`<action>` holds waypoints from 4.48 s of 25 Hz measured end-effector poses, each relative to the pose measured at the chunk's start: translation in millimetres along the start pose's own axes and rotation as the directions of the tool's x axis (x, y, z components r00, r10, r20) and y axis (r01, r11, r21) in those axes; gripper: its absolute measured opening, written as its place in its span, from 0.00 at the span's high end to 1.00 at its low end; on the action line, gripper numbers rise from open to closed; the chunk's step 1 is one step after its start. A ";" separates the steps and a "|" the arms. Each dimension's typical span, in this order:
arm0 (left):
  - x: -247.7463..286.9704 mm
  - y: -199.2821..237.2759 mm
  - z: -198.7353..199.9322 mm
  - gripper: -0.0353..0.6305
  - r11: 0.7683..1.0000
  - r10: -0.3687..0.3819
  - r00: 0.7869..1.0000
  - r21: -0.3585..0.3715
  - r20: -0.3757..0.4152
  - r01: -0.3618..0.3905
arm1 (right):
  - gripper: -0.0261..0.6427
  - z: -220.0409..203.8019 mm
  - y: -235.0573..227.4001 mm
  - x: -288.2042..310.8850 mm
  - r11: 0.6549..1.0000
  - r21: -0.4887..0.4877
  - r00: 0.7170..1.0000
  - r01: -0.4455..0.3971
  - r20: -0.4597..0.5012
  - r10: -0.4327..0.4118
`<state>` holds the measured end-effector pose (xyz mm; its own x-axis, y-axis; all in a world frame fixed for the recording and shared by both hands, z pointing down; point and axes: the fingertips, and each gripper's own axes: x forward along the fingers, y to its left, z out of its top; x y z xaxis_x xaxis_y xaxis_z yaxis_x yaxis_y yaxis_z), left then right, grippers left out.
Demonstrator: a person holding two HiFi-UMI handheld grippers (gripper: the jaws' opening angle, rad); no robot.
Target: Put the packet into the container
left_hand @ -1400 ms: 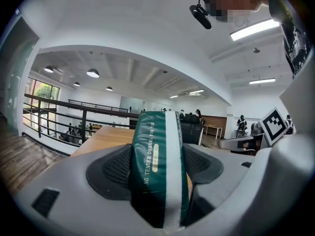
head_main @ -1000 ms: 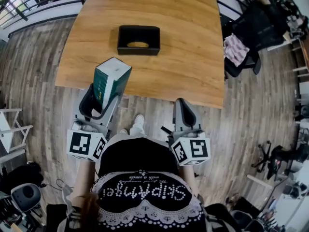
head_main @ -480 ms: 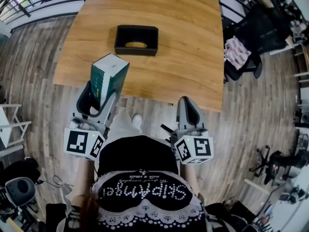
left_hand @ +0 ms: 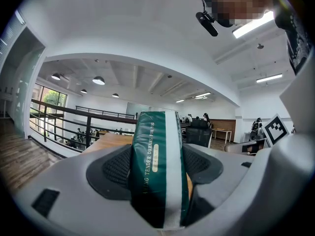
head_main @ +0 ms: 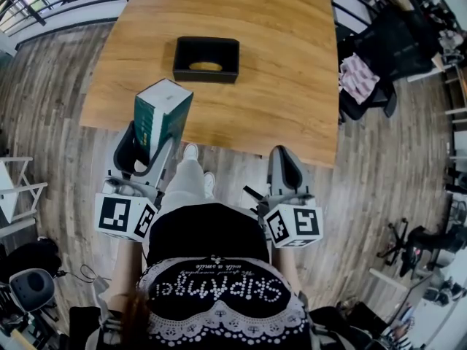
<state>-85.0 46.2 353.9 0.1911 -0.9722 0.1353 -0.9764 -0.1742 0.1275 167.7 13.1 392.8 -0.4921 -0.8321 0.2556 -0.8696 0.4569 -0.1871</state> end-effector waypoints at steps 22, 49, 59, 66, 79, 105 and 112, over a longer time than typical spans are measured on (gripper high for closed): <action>121.4 83.6 24.7 0.43 0.997 -0.071 0.997 -0.016 0.000 0.071 | 0.90 37.0 5.1 123.1 0.998 0.011 0.998 0.060 -0.021 -0.060; 186.8 104.0 27.1 0.43 0.994 -0.108 0.994 -0.010 -0.033 0.108 | 0.90 39.2 -6.9 185.6 0.997 0.046 0.996 0.064 -0.063 -0.061; 181.7 111.6 32.8 0.43 0.999 -0.034 0.999 -0.011 0.000 0.034 | 0.90 47.8 -11.2 205.2 1.000 0.015 0.999 -0.004 -0.044 0.004; 172.8 108.0 38.1 0.43 1.000 -0.016 1.000 -0.008 0.005 0.016 | 0.90 52.0 -11.2 197.3 1.000 0.020 0.999 -0.014 -0.036 0.015; 174.7 122.6 34.3 0.43 1.000 0.001 1.000 -0.005 0.006 -0.001 | 0.90 42.3 -8.8 203.7 0.999 0.032 0.999 -0.007 -0.045 0.008; 199.6 123.6 78.4 0.43 0.974 -0.147 0.989 0.177 0.029 0.140 | 0.90 46.3 -7.9 201.6 0.999 0.044 0.999 0.004 -0.047 -0.002; 224.0 100.9 70.8 0.43 0.957 -0.254 0.967 0.145 0.003 0.251 | 0.90 46.7 -13.7 202.0 0.998 0.053 0.999 0.017 -0.047 -0.015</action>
<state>-147.8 -200.2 327.6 0.4324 -0.8966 0.0958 -0.9012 -0.4331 0.0139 82.0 -175.9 402.7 -0.4805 -0.8230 0.3029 -0.8747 0.4251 -0.2326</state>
